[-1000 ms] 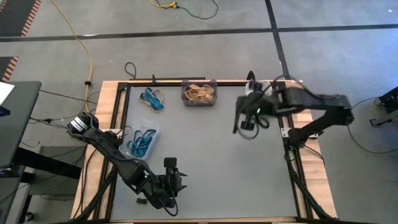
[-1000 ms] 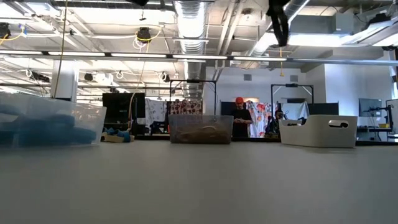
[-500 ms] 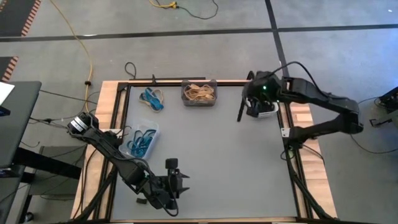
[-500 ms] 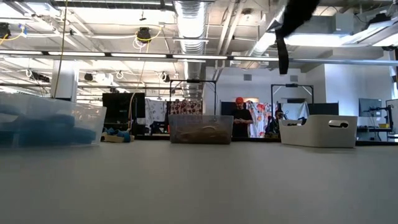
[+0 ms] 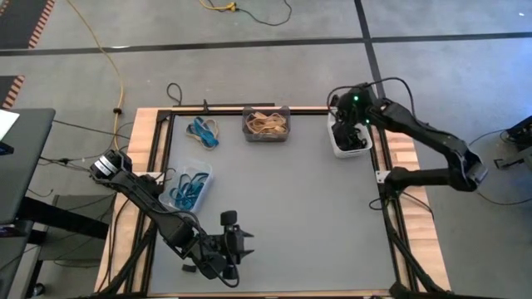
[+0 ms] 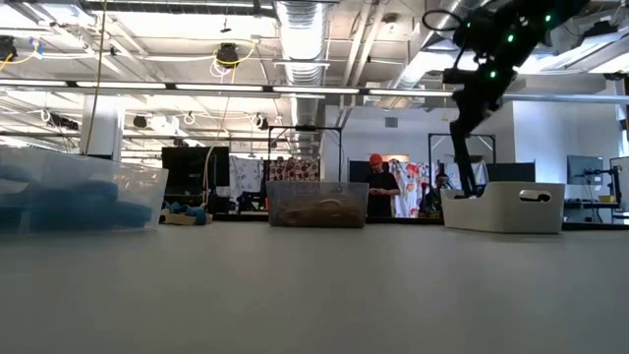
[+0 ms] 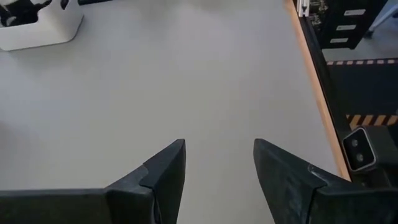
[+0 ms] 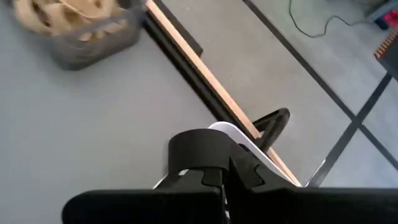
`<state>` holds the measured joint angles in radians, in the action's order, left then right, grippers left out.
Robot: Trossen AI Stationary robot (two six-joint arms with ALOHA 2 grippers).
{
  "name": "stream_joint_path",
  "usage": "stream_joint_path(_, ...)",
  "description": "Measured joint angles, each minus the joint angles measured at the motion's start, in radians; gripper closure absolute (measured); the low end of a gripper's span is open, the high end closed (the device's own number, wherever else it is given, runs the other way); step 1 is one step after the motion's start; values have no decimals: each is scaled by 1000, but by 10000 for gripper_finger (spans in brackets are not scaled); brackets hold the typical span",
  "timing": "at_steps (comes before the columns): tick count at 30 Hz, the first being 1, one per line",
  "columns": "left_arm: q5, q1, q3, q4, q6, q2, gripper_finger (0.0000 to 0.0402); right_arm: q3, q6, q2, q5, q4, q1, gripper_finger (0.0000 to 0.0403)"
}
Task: Sort rubber bands into baskets
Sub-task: Put the black rubber band into the white bin
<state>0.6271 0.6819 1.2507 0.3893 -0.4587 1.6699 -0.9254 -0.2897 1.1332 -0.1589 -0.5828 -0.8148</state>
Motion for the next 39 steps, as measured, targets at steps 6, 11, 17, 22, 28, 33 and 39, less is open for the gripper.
stream_joint_path(6, 9, 0, 0, 0, -8, 0, 221, 20, 6, 46, 0, 97, -91, 380)
stream_joint_path(11, 9, 0, 0, 0, -9, 0, 221, 19, 28, 49, -3, 133, -141, 379)
stream_joint_path(17, 9, 0, 0, 4, -6, 0, 221, 19, 71, 52, 1, 41, -164, 379)
stream_joint_path(22, 9, 0, 0, 4, -6, 0, 221, 19, 117, 80, 108, -94, -162, 379)
stream_joint_path(28, 7, 0, 0, 4, 4, 0, 221, 19, 140, 128, 138, -240, -129, 378)
stream_joint_path(33, -6, 0, 0, 7, 9, 0, 221, 19, 154, 169, 138, -310, -106, 378)
stream_joint_path(39, -21, 0, 0, 24, 17, 0, 221, 19, 171, 180, 137, -323, -88, 378)
